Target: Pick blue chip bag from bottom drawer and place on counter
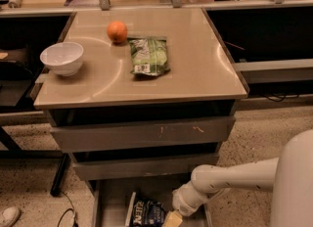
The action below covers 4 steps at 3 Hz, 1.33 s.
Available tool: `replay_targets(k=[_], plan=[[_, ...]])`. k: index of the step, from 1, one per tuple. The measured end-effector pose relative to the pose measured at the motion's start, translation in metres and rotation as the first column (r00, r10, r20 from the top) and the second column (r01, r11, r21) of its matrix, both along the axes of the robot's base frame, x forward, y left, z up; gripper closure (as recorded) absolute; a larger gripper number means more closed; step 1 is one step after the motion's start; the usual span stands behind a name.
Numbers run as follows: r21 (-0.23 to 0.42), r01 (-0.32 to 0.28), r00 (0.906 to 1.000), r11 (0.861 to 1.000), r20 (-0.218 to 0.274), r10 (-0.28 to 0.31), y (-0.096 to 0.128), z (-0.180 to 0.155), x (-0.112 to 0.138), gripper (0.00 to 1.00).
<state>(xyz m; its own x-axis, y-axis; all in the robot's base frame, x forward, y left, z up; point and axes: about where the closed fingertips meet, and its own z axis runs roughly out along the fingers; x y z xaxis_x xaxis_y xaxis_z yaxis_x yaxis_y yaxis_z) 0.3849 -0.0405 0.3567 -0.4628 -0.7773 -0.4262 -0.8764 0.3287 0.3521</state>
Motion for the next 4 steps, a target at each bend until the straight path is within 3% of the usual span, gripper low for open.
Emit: replay_targets(k=[1, 2, 3, 4], plan=[[0.0, 0.0, 1.0, 1.0, 0.0, 0.0, 0.0, 0.0, 0.0, 0.0], [0.041, 0.033, 0.999, 0.999, 0.029, -0.034, 0.013, -0.023, 0.016, 0.0], [0.079, 0.072, 0.9924, 0.994, 0.095, -0.079, 0.038, -0.075, 0.047, 0.0], [0.079, 0.071, 0.9924, 0.994, 0.095, -0.079, 0.038, -0.075, 0.047, 0.0]])
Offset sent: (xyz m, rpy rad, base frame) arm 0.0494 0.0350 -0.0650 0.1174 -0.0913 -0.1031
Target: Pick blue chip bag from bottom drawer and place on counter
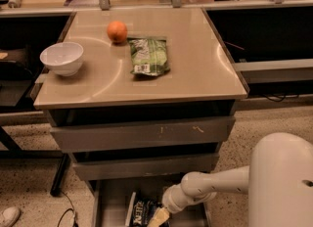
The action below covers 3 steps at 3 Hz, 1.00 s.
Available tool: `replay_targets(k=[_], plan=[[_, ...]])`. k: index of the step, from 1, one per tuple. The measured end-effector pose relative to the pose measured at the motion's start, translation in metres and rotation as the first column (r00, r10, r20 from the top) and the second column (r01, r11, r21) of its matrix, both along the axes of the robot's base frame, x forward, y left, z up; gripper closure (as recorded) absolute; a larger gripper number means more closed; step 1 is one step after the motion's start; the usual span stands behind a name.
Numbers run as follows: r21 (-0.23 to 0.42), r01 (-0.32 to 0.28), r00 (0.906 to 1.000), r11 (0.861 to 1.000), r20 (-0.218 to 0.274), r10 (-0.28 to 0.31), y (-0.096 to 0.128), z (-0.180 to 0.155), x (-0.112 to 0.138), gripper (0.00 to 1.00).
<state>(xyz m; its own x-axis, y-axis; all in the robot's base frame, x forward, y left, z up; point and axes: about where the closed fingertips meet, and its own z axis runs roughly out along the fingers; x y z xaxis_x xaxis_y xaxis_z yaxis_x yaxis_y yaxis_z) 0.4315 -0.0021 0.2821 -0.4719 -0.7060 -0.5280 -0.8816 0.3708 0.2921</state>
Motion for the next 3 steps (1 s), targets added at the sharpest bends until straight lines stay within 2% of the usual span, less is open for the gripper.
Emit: replay_targets(k=[1, 3], plan=[[-0.009, -0.02, 0.9998, 1.0, -0.008, 0.02, 0.008, -0.021, -0.006, 0.0], [0.003, -0.008, 0.9998, 1.0, -0.02, 0.008, 0.025, -0.077, 0.001, 0.0]])
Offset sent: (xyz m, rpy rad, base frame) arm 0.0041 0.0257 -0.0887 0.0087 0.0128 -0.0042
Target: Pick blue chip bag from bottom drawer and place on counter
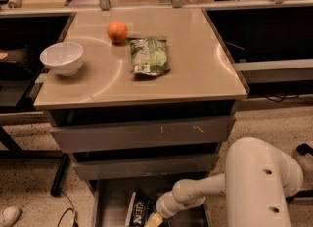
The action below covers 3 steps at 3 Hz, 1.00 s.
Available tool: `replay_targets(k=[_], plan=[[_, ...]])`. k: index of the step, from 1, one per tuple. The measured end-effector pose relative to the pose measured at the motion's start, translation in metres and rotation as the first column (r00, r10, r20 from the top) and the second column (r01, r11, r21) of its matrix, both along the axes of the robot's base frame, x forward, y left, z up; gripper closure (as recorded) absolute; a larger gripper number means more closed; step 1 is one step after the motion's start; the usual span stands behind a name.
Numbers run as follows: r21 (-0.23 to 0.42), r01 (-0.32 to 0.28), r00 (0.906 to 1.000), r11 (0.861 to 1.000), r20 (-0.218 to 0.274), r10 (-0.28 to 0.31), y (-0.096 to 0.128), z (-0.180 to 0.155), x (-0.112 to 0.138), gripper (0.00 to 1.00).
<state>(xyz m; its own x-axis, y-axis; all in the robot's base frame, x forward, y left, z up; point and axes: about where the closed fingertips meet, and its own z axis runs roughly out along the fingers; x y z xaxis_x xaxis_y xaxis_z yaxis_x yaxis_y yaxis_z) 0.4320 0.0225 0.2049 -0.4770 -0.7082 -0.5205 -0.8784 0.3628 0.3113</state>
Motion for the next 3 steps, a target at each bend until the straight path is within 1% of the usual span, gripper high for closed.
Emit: replay_targets(k=[2, 3], plan=[[0.001, -0.001, 0.9999, 1.0, -0.014, 0.001, 0.015, -0.037, 0.006, 0.0], [0.002, -0.013, 0.9995, 1.0, -0.028, 0.013, 0.023, -0.065, 0.002, 0.0]])
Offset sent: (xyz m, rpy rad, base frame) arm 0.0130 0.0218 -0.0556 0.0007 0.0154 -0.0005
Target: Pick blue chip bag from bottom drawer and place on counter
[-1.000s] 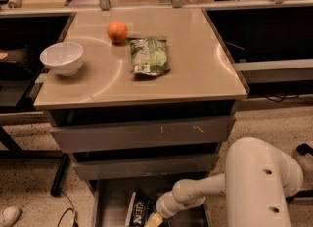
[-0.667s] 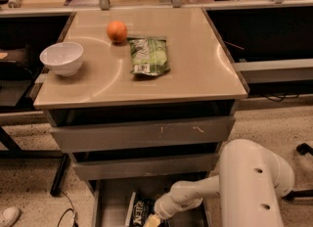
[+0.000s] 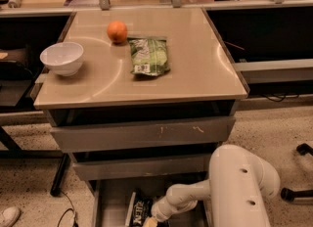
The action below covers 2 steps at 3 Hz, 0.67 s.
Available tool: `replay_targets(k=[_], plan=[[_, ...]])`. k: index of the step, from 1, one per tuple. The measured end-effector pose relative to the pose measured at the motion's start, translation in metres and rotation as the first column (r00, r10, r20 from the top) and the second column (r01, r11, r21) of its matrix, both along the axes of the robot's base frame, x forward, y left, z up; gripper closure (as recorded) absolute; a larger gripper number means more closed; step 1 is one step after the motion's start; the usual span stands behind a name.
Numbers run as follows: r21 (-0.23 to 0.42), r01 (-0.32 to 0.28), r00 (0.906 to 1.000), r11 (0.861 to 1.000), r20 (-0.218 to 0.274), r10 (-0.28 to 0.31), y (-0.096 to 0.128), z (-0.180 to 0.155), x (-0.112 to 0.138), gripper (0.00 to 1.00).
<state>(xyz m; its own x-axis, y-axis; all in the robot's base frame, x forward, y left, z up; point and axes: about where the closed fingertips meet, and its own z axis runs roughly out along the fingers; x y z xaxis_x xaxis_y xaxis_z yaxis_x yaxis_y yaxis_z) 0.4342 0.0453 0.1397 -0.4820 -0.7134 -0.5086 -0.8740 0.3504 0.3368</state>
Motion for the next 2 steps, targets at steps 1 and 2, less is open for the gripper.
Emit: replay_targets(k=[1, 2], plan=[[-0.004, -0.009, 0.9999, 1.0, -0.006, 0.009, 0.0015, -0.0054, -0.0025, 0.0], [-0.004, -0.009, 0.9999, 1.0, -0.006, 0.009, 0.0015, -0.0054, -0.0025, 0.19]])
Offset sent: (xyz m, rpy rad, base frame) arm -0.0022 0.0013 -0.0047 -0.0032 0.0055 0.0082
